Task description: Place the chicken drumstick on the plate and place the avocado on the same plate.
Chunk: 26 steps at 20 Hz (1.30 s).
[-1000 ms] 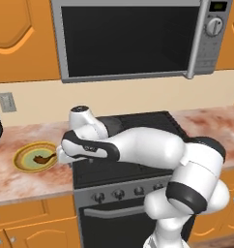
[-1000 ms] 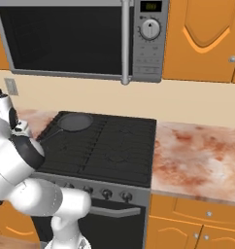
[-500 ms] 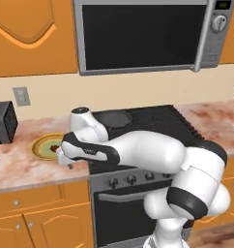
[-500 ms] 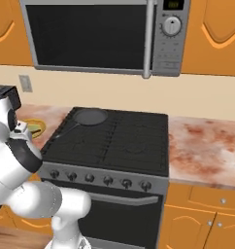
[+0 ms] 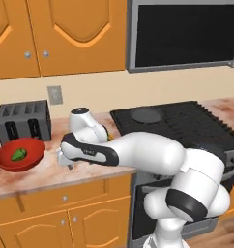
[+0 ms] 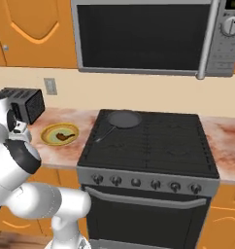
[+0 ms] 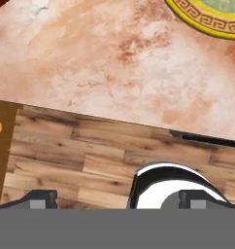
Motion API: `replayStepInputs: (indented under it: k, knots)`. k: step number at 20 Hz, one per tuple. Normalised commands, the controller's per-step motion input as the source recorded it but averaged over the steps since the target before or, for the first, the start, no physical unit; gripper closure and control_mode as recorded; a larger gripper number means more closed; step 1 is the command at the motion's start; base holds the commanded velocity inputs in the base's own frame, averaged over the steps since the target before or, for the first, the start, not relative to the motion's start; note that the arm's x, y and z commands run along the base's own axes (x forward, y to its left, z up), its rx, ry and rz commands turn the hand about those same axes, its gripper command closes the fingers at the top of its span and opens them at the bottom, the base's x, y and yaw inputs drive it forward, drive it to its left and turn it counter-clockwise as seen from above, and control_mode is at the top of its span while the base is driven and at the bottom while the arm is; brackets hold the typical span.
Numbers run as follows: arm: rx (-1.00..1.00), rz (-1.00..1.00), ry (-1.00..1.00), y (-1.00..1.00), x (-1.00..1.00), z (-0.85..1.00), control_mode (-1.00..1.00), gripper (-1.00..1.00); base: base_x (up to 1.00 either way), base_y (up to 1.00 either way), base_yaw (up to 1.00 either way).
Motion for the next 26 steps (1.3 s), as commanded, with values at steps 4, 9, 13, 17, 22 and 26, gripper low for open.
replayStepInputs:
  k: [4, 9, 13, 17, 22, 26]
  knots:
    - [0.0, 0.0, 0.0, 0.0, 0.0, 0.0, 1.0, -1.0, 0.29, 0.84, -0.07]
    - [0.0, 0.0, 0.0, 0.0, 0.0, 0.0, 1.0, -1.0, 0.42, 0.8, -0.03]
    - [0.0, 0.0, 0.0, 0.0, 0.0, 0.0, 1.0, -1.0, 0.51, 0.7, -0.01]
    - [0.0, 0.0, 0.0, 0.0, 0.0, 0.0, 1.0, -1.0, 0.38, 0.6, 0.0]
    - [0.0, 0.0, 0.0, 0.0, 0.0, 0.0, 1.0, -1.0, 0.28, 0.51, 0.0]
    - [-0.03, 0.0, 0.0, 0.04, 0.03, 0.0, -1.0, -1.0, 0.1, 0.12, 0.0]
